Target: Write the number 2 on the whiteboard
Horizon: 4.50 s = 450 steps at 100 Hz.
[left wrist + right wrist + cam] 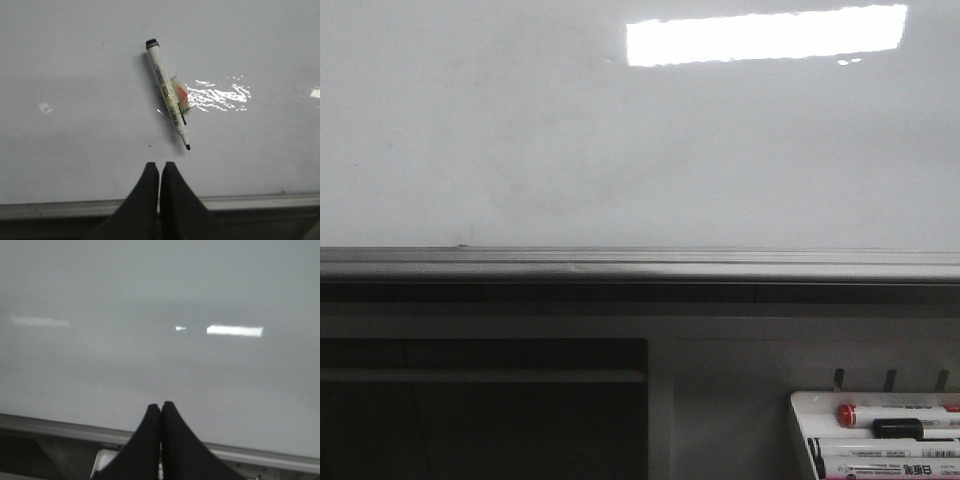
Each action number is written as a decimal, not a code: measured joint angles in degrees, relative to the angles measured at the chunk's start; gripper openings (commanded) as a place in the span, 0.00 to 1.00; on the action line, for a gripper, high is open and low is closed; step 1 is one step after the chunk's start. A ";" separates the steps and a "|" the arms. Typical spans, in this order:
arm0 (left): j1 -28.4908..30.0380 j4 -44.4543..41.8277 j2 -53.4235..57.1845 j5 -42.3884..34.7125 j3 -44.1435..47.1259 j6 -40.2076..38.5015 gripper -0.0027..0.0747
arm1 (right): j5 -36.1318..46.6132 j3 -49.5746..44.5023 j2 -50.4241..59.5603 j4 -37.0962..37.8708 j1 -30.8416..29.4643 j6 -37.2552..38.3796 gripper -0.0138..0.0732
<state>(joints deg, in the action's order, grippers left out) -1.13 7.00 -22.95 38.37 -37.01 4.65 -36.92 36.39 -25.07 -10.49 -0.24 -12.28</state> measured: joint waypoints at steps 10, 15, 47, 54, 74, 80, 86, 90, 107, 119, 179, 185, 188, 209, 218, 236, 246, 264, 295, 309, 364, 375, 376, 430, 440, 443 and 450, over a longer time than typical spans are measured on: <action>0.00 0.00 -1.72 0.09 0.11 0.00 0.01 | -0.69 0.00 -2.43 0.00 0.00 0.07 0.07; 0.00 0.00 -2.27 0.09 0.22 0.00 0.01 | -0.69 0.00 -3.28 -0.09 0.00 -0.03 0.07; 0.00 0.22 -7.26 -1.59 1.66 0.00 0.38 | -0.77 0.00 -6.27 -1.52 0.00 -0.03 0.40; 0.00 0.89 -8.51 -3.09 1.66 0.00 0.56 | -0.77 0.00 -6.63 -1.52 0.00 -0.03 0.49; 0.00 4.62 -13.56 -9.69 1.66 0.00 0.67 | -0.82 0.00 -6.88 -1.52 0.00 -0.15 0.50; 0.00 5.19 -16.13 -11.12 1.66 0.00 0.67 | -0.91 0.00 -6.88 -1.52 0.00 -0.15 0.50; 0.00 5.57 -18.77 -12.09 1.54 0.00 0.67 | -0.91 0.00 -6.88 -1.56 0.00 -0.15 0.50; 0.00 5.69 -20.91 -12.27 1.09 0.00 0.67 | -0.91 0.00 -6.88 -1.65 0.00 -0.15 0.50; -1.97 5.92 -28.96 -14.17 -1.42 0.00 0.67 | -0.91 0.00 -6.88 -1.69 0.00 -0.15 0.50; -3.52 5.92 -34.36 -17.44 -2.84 0.00 0.67 | -0.91 0.00 -6.88 -1.69 0.00 -0.13 0.50; -3.86 3.84 -45.18 -21.07 -6.25 0.00 0.43 | -0.91 0.00 -6.88 -1.78 0.00 -0.15 0.50; -3.86 3.84 -45.18 -21.07 -6.25 0.00 0.34 | -0.91 0.00 -6.88 -1.78 0.00 -0.15 0.50; -3.86 3.84 -45.18 -21.07 -6.25 0.00 0.30 | -0.91 0.00 -6.88 -1.78 0.00 -0.15 0.50; -3.86 3.84 -45.18 -21.07 -6.25 0.00 0.11 | -0.81 0.00 -6.88 -1.78 0.00 -0.15 0.50; -3.86 3.84 -45.18 -21.07 -6.25 0.00 0.08 | -0.81 0.00 -6.88 -1.78 0.00 -0.15 0.50; -3.91 3.56 -45.18 -19.65 -6.71 0.44 0.06 | -0.81 0.22 -7.09 -2.46 0.00 -0.27 0.50; -3.91 3.19 -45.06 -14.12 -9.03 3.32 0.06 | -2.54 1.74 -8.11 -4.07 0.00 -1.91 0.50; -4.02 2.95 -43.53 0.44 -16.21 8.73 0.06 | -7.93 5.40 -12.72 -12.87 0.00 -12.92 0.50; -15.89 5.19 -41.59 10.99 -20.04 19.85 0.06 | -20.70 12.33 -24.65 -31.37 0.00 -34.97 0.50; -25.91 5.65 -41.59 11.08 -20.04 22.79 0.06 | -25.92 15.18 -30.29 -36.83 0.59 -41.36 0.50; -48.26 5.89 -41.59 11.08 -20.04 25.57 0.06 | -23.51 24.37 -41.41 -26.66 28.93 -47.76 0.50; -49.02 5.77 -41.59 11.08 -20.04 26.88 0.06 | -23.30 26.61 -43.58 -25.77 32.60 -47.78 0.50; -49.02 5.77 -41.59 11.08 -20.04 27.11 0.06 | -23.30 26.92 -43.88 -25.67 32.96 -47.78 0.50; -49.15 4.84 -41.59 11.22 -20.04 33.08 0.06 | -24.93 33.04 -48.17 -25.89 36.07 -47.91 0.50; -49.15 4.85 -41.59 11.22 -20.04 33.08 0.06 | -24.21 33.04 -48.45 -25.89 37.91 -47.91 0.50; -49.15 4.85 -41.59 11.22 -20.04 33.08 0.06 | -24.01 33.04 -48.60 -25.76 38.48 -47.91 0.50; -49.15 4.72 -41.59 11.22 -20.04 33.08 0.06 | -23.88 33.04 -48.85 -25.26 39.07 -47.91 0.50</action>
<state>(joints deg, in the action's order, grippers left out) -50.27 11.72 -64.54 49.59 -57.05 37.73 -60.80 69.42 -73.91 -35.75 38.83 -60.18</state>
